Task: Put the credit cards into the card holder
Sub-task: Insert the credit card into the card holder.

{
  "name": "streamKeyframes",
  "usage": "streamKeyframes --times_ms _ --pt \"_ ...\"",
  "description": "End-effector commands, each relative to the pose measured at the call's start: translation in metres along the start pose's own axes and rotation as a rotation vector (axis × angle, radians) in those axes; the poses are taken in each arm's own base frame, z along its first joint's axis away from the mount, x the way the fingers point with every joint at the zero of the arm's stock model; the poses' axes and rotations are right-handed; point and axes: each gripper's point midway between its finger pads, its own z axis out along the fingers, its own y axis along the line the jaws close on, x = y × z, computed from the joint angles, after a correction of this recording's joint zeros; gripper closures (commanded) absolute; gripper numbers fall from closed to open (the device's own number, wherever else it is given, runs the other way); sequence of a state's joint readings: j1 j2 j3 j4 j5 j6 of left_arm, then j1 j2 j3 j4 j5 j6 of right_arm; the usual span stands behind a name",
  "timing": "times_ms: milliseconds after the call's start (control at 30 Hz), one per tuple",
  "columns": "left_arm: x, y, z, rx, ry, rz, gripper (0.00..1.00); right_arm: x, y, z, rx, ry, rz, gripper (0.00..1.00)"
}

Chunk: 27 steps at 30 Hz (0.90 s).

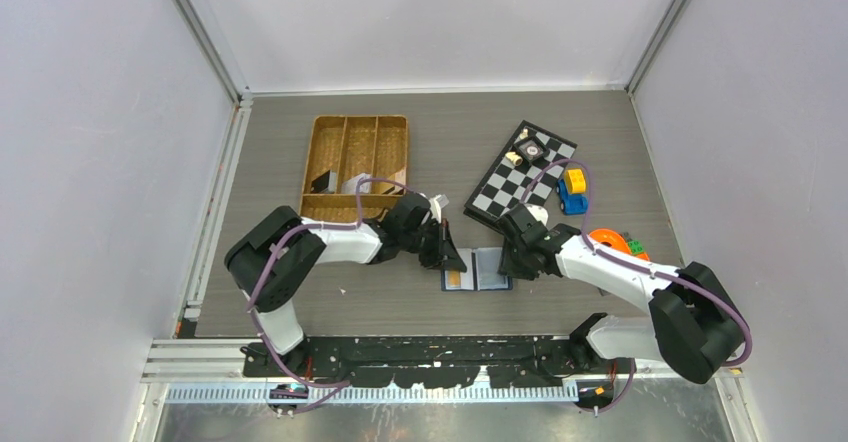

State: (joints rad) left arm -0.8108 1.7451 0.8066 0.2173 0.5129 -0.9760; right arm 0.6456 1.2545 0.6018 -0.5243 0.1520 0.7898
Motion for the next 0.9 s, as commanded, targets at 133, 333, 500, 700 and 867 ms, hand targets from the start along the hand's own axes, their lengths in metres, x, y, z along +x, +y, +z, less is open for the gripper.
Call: streamKeyframes --times_ms 133,333,500,700,867 --pt "-0.003 -0.008 0.005 0.045 0.003 0.004 1.00 0.011 -0.019 0.006 0.072 0.024 0.007 0.71" --pt "-0.007 -0.003 0.010 0.051 0.012 -0.014 1.00 0.012 -0.019 0.006 0.071 0.027 0.008 0.71" --pt "-0.010 0.001 0.011 0.059 0.009 -0.017 1.00 0.013 -0.020 0.007 0.073 0.031 0.007 0.72" --pt "-0.017 0.007 0.011 0.073 0.009 -0.013 1.00 0.014 -0.020 0.008 0.077 0.039 0.004 0.73" --pt "-0.020 0.007 0.013 0.087 0.021 0.010 1.00 0.015 -0.020 0.008 0.078 0.044 0.003 0.74"
